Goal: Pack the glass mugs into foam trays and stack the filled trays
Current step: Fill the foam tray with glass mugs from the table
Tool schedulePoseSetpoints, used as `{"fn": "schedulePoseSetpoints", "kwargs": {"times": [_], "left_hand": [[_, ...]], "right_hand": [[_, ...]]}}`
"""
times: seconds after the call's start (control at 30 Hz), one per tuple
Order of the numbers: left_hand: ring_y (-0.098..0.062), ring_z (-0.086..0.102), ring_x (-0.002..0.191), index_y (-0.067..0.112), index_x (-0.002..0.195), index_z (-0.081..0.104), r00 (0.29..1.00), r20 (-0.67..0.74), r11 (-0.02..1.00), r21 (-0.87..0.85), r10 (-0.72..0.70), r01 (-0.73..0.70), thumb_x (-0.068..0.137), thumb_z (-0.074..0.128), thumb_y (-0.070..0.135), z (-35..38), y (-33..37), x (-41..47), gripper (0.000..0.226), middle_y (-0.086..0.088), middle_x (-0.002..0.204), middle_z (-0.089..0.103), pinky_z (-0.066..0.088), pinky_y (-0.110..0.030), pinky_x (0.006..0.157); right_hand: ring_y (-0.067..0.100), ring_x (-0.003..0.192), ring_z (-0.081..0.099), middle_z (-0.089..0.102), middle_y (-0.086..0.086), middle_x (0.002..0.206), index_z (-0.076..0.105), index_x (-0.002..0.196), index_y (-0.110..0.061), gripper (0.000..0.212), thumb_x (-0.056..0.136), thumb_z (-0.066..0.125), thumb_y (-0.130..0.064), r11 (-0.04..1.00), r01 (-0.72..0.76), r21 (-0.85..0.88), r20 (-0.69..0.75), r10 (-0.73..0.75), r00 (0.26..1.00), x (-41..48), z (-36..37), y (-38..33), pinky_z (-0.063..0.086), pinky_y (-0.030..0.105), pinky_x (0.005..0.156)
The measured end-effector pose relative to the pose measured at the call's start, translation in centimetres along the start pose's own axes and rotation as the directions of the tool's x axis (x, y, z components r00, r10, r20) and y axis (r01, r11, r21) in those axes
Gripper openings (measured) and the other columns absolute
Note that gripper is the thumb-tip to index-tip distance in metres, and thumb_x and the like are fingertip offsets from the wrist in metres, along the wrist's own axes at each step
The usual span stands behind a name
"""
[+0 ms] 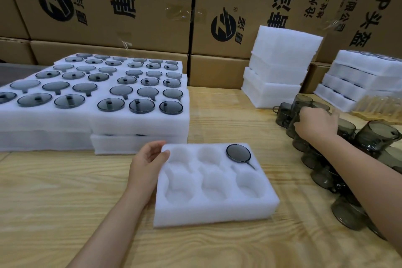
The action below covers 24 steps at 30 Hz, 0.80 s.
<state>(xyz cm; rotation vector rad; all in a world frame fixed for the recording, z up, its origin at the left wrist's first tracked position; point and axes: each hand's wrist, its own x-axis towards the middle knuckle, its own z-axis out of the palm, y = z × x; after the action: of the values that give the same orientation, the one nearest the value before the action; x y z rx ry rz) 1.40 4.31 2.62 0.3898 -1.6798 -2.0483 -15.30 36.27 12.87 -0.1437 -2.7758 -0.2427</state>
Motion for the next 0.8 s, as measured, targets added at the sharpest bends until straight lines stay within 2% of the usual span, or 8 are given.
{"fn": "schedulePoseSetpoints", "kwargs": {"times": [0.1, 0.2, 0.27, 0.33, 0.43, 0.53, 0.67, 0.8], "left_hand": [[-0.019, 0.062, 0.086, 0.018, 0.094, 0.064, 1.000, -0.002, 1.000, 0.004, 0.006, -0.006, 0.088, 0.061, -0.001, 0.0, 0.0, 0.0, 0.020, -0.001, 0.094, 0.067, 0.049, -0.034, 0.076], [-0.019, 0.063, 0.086, 0.018, 0.094, 0.064, 1.000, -0.004, 1.000, 0.010, 0.010, -0.010, 0.088, 0.061, -0.001, 0.0, -0.1, 0.1, 0.020, -0.001, 0.094, 0.068, 0.049, -0.032, 0.076], [-0.019, 0.063, 0.087, 0.018, 0.094, 0.064, 1.000, -0.005, 1.000, 0.012, 0.009, -0.009, 0.088, 0.062, 0.000, 0.0, -0.1, 0.1, 0.019, 0.000, 0.094, 0.068, 0.050, -0.033, 0.077], [-0.017, 0.063, 0.085, 0.019, 0.093, 0.065, 1.000, -0.008, 1.000, 0.010, 0.009, -0.009, 0.088, 0.062, 0.001, -0.1, -0.2, 0.1, 0.019, 0.001, 0.093, 0.068, 0.050, -0.033, 0.076], [-0.017, 0.063, 0.085, 0.020, 0.092, 0.065, 1.000, -0.008, 1.000, 0.014, 0.009, -0.009, 0.087, 0.062, 0.001, 0.0, -0.3, 0.1, 0.020, 0.002, 0.092, 0.068, 0.049, -0.032, 0.076], [-0.016, 0.063, 0.085, 0.021, 0.092, 0.065, 1.000, -0.008, 1.000, 0.021, 0.011, -0.011, 0.087, 0.063, 0.001, -0.1, -0.3, 0.2, 0.021, 0.002, 0.093, 0.068, 0.049, -0.033, 0.078], [-0.017, 0.064, 0.089, 0.020, 0.094, 0.065, 1.000, -0.007, 0.999, 0.032, 0.011, -0.011, 0.087, 0.063, 0.003, -0.1, -0.4, 0.3, 0.018, 0.002, 0.095, 0.069, 0.051, -0.034, 0.080], [-0.016, 0.064, 0.089, 0.022, 0.092, 0.065, 1.000, -0.015, 1.000, 0.023, 0.005, -0.005, 0.087, 0.064, 0.004, -0.1, -0.4, 0.3, 0.019, 0.004, 0.094, 0.069, 0.052, -0.033, 0.081]], "right_hand": [[0.025, 0.074, 0.052, 0.058, 0.004, 0.070, 0.061, 0.079, -0.013, 0.010, 0.086, 0.058, -0.019, 0.933, 0.060, 0.354, -0.011, -0.060, 0.998, -1.2, -2.0, -1.3, 0.044, 0.040, 0.083], [0.019, 0.065, 0.050, 0.059, 0.001, 0.073, 0.058, 0.069, -0.011, 0.019, 0.083, 0.064, -0.021, 0.629, 0.046, 0.776, 0.035, -0.116, 0.993, -4.0, -4.2, -3.1, 0.037, 0.027, 0.053], [0.025, 0.080, 0.054, 0.063, 0.001, 0.097, 0.051, 0.066, -0.007, 0.028, 0.083, 0.065, -0.023, 0.446, -0.006, 0.895, 0.070, -0.126, 0.990, -6.0, -5.1, -4.5, 0.040, 0.029, 0.060], [0.038, 0.094, 0.056, 0.064, 0.016, 0.111, 0.052, 0.072, -0.005, 0.025, 0.085, 0.065, -0.024, 0.261, -0.070, 0.963, 0.114, -0.158, 0.981, -7.6, -5.8, -5.9, 0.043, 0.037, 0.078], [0.028, 0.071, 0.060, 0.064, 0.015, 0.082, 0.057, 0.079, -0.006, 0.025, 0.085, 0.066, -0.028, 0.105, -0.163, 0.981, 0.184, -0.241, 0.953, -9.2, -6.6, -7.7, 0.045, 0.038, 0.079], [0.021, 0.067, 0.059, 0.061, 0.010, 0.077, 0.057, 0.074, -0.008, 0.032, 0.084, 0.067, -0.038, 0.122, -0.203, 0.972, 0.231, -0.304, 0.924, -10.0, -6.6, -9.0, 0.049, 0.035, 0.076], [0.010, 0.067, 0.058, 0.065, -0.001, 0.070, 0.064, 0.077, -0.010, 0.038, 0.080, 0.068, -0.048, 0.336, -0.169, 0.927, 0.306, -0.413, 0.858, -10.1, -6.3, -10.0, 0.043, 0.021, 0.067], [0.018, 0.072, 0.054, 0.064, 0.003, 0.079, 0.069, 0.090, -0.009, 0.038, 0.078, 0.068, -0.046, 0.459, -0.143, 0.877, 0.389, -0.502, 0.773, -9.9, -6.0, -10.8, 0.039, 0.031, 0.071]]}}
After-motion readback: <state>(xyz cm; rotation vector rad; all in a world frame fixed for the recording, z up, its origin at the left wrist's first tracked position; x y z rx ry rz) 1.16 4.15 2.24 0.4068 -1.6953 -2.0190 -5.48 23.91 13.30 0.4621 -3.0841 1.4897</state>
